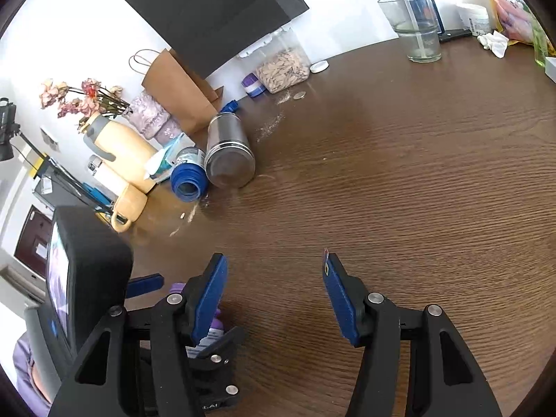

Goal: Flip cup upright

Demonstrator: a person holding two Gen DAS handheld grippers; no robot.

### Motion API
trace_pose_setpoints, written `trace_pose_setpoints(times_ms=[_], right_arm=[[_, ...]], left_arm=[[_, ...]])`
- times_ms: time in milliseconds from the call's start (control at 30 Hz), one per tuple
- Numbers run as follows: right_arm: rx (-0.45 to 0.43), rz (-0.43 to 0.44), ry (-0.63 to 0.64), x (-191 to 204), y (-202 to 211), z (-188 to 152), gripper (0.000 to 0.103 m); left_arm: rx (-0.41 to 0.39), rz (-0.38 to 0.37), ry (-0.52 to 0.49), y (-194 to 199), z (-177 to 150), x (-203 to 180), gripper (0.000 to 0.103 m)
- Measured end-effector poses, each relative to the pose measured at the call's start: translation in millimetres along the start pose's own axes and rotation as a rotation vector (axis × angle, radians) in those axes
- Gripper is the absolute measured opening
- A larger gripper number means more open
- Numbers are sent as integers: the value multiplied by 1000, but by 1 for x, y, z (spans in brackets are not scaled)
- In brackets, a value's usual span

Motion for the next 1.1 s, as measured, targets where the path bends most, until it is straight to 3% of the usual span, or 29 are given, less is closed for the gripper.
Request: trace_pose_setpoints(times_ms=[100, 233, 500, 633, 733, 800, 900, 967, 1033, 1100], right_arm=[[-1, -5, 0, -1, -1, 0, 62], [7, 2, 36, 10, -5, 0, 62], [9, 20, 152, 44, -12, -2, 62], [-8, 142, 163, 58, -6, -5, 62], [72, 190, 180, 79, -10, -14, 62], [121, 215, 177, 91, -15, -17, 64], [230, 130, 192, 101, -33, -17, 66], [278, 124, 185, 102, -46, -14, 67], [324, 99, 199, 107, -55, -8, 67], [361, 61, 238, 117, -61, -4, 68]], left_arm=[[-49, 32, -32, 0, -9, 4, 101], [-175, 85, -58, 16, -13, 9, 101], [-327, 34, 31, 54, -20, 39, 101], [-373, -20, 103, 77, -26, 61, 101], [-423, -92, 141, 98, -45, 87, 101], [-452, -95, 142, 104, -58, 99, 101], [-504, -113, 76, 101, -78, 107, 101], [-545, -114, 49, 91, -88, 106, 102], [-478, -109, 21, 74, -90, 101, 102], [-441, -215, 39, 75, -86, 108, 102]])
Point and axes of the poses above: each gripper's, at about its wrist camera, not at the fingertips, and y roughly against the way its jaws point, x to its left, z to its top, the point moved 2 cm from there along -y, roughly the way its jaws point, and after that the axes turned 15 degrees about y, right-handed, at the moved point
